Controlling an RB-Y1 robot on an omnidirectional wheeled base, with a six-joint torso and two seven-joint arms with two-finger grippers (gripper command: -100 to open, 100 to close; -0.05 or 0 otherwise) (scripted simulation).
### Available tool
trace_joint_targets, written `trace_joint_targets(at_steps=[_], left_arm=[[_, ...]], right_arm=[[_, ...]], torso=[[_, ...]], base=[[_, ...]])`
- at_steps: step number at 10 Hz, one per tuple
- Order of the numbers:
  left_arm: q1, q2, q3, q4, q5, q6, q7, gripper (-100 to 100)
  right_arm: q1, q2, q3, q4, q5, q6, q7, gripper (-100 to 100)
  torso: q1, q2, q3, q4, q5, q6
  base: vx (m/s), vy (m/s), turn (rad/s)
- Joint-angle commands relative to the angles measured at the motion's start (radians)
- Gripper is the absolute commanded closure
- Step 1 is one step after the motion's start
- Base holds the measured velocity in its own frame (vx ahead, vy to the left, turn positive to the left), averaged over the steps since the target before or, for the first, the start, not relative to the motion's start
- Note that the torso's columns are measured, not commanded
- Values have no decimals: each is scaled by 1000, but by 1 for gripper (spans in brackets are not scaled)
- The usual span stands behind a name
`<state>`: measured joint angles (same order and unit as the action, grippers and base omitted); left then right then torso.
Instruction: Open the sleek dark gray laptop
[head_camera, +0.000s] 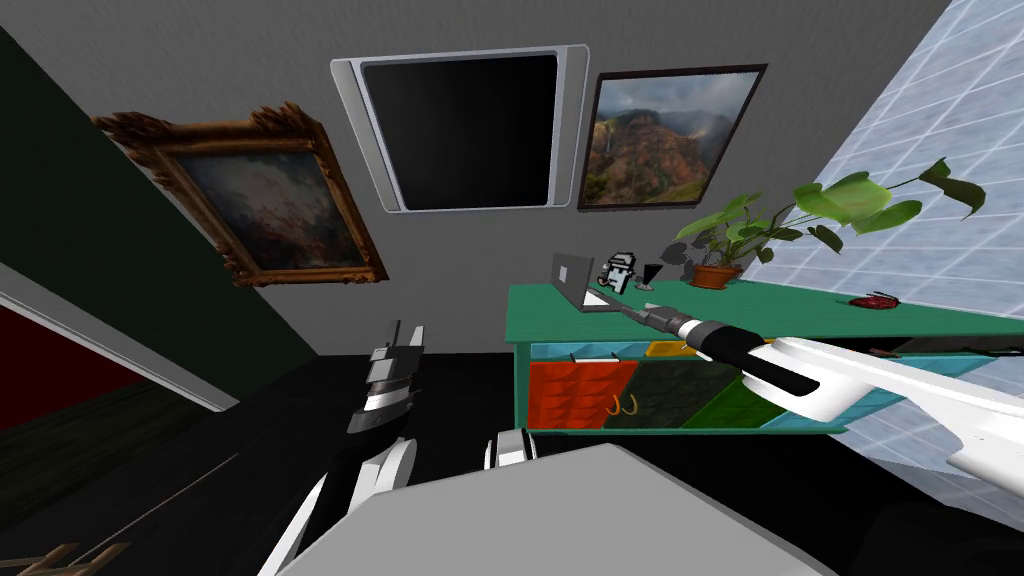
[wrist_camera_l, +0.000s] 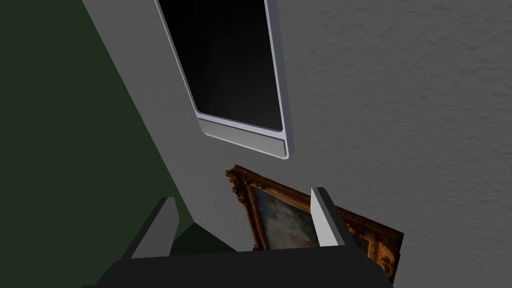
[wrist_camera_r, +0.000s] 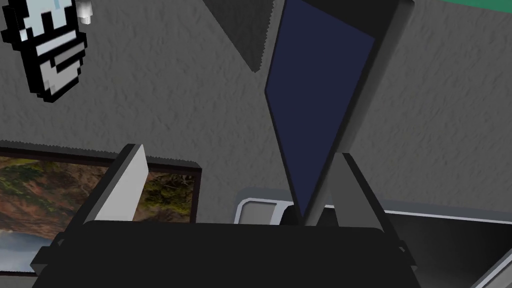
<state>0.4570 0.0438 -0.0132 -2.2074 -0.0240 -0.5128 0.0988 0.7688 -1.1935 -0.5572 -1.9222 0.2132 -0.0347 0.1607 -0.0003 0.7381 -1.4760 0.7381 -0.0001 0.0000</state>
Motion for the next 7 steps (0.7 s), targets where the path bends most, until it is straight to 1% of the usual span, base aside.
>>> trace_joint_targets(at_steps=[1, 2, 3, 4, 5, 6, 7], left_arm=[[0, 0, 0, 0, 0, 0, 0, 0], [0, 0, 0, 0, 0, 0, 0, 0], [0, 0, 0, 0, 0, 0, 0, 0], [0, 0, 0, 0, 0, 0, 0, 0], [0, 0, 0, 0, 0, 0, 0, 0], [0, 0, 0, 0, 0, 0, 0, 0], [0, 0, 0, 0, 0, 0, 0, 0]], right_arm=[[13, -77, -30, 40, 7, 34, 19, -100], [13, -97, -30, 40, 7, 34, 19, -100], [23, -132, -51, 64, 10, 56, 31, -100], [23, -151, -51, 64, 10, 56, 31, -100], [33, -183, -71, 86, 14, 78, 43, -100], [33, -204, -71, 86, 14, 78, 43, -100], [42, -248, -90, 107, 18, 99, 54, -100]], torso=[[0, 0, 0, 0, 0, 0], [1, 0, 0, 0, 0, 0], [0, 0, 0, 0, 0, 0], [1, 0, 0, 0, 0, 0], [0, 0, 0, 0, 0, 0], [1, 0, 0, 0, 0, 0], [0, 0, 0, 0, 0, 0]], base=[[3, 58, 36], [4, 53, 16], [8, 60, 32], [0, 51, 17], [7, 62, 31], [6, 50, 21], [-6, 58, 32]])
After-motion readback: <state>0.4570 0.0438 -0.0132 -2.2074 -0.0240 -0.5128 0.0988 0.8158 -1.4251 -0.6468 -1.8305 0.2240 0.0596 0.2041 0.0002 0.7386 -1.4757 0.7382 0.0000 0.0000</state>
